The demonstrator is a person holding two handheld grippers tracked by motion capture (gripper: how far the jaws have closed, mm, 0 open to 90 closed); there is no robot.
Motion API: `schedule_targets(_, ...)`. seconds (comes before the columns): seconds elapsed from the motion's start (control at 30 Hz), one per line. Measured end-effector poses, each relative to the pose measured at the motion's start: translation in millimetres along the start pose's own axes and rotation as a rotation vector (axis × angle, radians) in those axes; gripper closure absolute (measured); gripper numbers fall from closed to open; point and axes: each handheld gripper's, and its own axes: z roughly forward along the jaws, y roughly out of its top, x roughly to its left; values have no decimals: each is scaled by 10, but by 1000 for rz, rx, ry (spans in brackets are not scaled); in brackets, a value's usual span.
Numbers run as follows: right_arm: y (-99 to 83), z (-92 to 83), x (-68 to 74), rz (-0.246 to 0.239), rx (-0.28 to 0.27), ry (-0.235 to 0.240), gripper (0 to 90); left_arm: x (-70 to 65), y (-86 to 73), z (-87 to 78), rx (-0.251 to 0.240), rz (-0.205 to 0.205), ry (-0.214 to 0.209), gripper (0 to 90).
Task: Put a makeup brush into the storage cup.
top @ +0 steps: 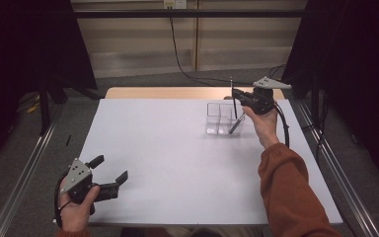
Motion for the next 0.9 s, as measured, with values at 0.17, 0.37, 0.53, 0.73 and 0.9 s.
schedule_targets(0.17,-23,16,18,1,8,6,856,-3,1,0,0,2,1,28)
schedule_targets(0.37,-75,34,60,2,21,18,856,3,-1,-3,1,2,4,28)
schedule_targets(0.53,-103,25,70,1,21,17,856,5,-1,-8,0,3,5,29)
schedule_targets(0.73,-147,-2,63,10,27,15,856,3,-1,-3,0,3,5,29)
schedule_targets(0.9,-215,-24,43,18,30,8,857,1,0,-3,0,2,6,29)
